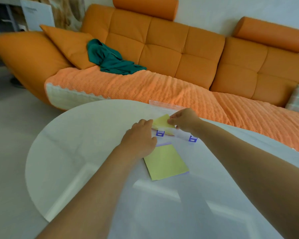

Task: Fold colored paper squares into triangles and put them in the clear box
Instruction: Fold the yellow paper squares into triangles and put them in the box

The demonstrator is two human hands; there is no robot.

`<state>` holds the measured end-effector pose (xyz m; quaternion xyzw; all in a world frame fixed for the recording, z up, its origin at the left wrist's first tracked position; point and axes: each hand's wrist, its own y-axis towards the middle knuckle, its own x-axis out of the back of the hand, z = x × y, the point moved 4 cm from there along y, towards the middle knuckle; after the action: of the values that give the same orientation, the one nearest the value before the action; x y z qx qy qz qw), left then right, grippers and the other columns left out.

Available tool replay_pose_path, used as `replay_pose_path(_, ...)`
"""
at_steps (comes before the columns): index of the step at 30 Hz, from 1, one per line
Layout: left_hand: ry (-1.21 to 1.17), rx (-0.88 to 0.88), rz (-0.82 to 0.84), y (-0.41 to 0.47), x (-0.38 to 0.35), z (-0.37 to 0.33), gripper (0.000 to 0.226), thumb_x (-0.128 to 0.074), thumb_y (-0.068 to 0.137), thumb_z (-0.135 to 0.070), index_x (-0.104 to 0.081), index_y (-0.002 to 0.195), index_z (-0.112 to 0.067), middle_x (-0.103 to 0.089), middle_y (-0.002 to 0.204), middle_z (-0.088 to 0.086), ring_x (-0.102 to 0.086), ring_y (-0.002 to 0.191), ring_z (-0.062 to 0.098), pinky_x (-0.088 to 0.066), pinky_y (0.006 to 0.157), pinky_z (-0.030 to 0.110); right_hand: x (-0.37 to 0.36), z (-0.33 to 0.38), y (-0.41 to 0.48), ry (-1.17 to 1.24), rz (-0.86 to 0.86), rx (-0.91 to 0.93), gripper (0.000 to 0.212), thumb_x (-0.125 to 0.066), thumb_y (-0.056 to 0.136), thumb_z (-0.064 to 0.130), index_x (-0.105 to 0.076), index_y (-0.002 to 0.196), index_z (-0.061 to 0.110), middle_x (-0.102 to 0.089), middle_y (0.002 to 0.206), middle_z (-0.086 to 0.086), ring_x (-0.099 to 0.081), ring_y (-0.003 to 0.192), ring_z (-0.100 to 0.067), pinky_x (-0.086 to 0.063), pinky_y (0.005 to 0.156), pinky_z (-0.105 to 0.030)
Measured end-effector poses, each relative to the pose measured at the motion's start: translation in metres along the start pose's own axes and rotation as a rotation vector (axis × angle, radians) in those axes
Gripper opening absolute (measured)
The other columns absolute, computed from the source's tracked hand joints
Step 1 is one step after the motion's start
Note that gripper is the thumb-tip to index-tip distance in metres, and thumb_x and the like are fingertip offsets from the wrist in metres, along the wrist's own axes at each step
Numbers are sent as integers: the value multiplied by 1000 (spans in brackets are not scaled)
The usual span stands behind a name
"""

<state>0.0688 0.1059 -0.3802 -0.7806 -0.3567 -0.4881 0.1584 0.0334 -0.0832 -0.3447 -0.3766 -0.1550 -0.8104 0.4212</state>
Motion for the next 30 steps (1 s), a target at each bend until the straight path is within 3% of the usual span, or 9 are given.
replay_pose_path(4, 5, -1, 0, 1, -2, 0, 58, -46, 98, -31, -28, 151, -16, -36, 150, 5, -37, 135, 27, -40, 104, 42, -7, -2, 5, -62, 50, -33, 17, -80, 84, 25, -76, 95, 13, -72, 82, -2, -63, 69, -12, -48, 56, -21)
replay_pose_path(9, 24, -9, 2, 1, -2, 0, 61, -45, 99, -32, -23, 154, -16, -34, 152, 5, -35, 136, 26, -39, 104, 41, -7, -2, 6, -226, 28, -45, 42, -78, 84, 37, -75, 105, 1, -68, 76, -10, -59, 68, -22, -49, 67, -30)
replay_pose_path(12, 32, -6, 2, 1, -1, -1, 61, -45, 99, -32, -23, 154, -16, -34, 152, 6, -35, 137, 26, -40, 104, 42, -4, 2, 4, -347, -8, -33, 42, -76, 85, 41, -75, 102, 2, -76, 93, -14, -65, 73, -23, -58, 79, -39)
replay_pose_path(15, 28, 0, -7, 2, 0, -2, 58, -45, 99, -31, -27, 153, -15, -37, 150, 6, -37, 135, 27, -42, 103, 43, -5, 7, -2, -402, -60, 51, 18, -69, 90, 34, -70, 80, 19, -65, 77, -1, -60, 67, -20, -56, 67, -30)
replay_pose_path(18, 27, 4, -12, 2, 0, -3, 55, -46, 99, -30, -31, 149, -14, -41, 146, 8, -40, 132, 29, -44, 101, 45, -10, 12, -13, -353, -77, 126, 23, -47, 91, 20, -66, 87, 32, -60, 87, 11, -57, 62, -15, -42, 55, -24)
replay_pose_path(21, 39, 12, -19, 3, -1, -3, 55, -45, 99, -30, -31, 149, -13, -41, 146, 8, -40, 131, 29, -44, 100, 44, -11, 15, -19, -491, -145, 143, 40, -45, 90, 20, -67, 121, 33, -64, 124, 10, -66, 86, -16, -49, 72, -27)
replay_pose_path(25, 43, 19, -24, 4, -1, -2, 55, -45, 99, -30, -31, 150, -14, -42, 146, 8, -40, 132, 29, -42, 99, 42, -12, 15, -20, -615, -249, 177, 23, -53, 92, 30, -67, 109, 23, -68, 112, 3, -65, 92, -21, -48, 76, -32)
replay_pose_path(27, 38, 20, -27, 5, -1, -1, 55, -45, 99, -30, -30, 151, -15, -41, 147, 7, -40, 133, 28, -41, 100, 42, -10, 15, -20, -612, -292, 200, 25, -60, 92, 36, -65, 111, 21, -63, 113, 3, -62, 100, -23, -47, 78, -34)
replay_pose_path(30, 38, 18, -27, 5, -1, -1, 56, -44, 100, -30, -29, 152, -17, -40, 148, 6, -39, 134, 28, -41, 101, 42, -10, 21, -19, -465, -261, 368, 24, -56, 94, 18, -68, 114, 23, -63, 120, 2, -61, 107, -21, -52, 84, -35)
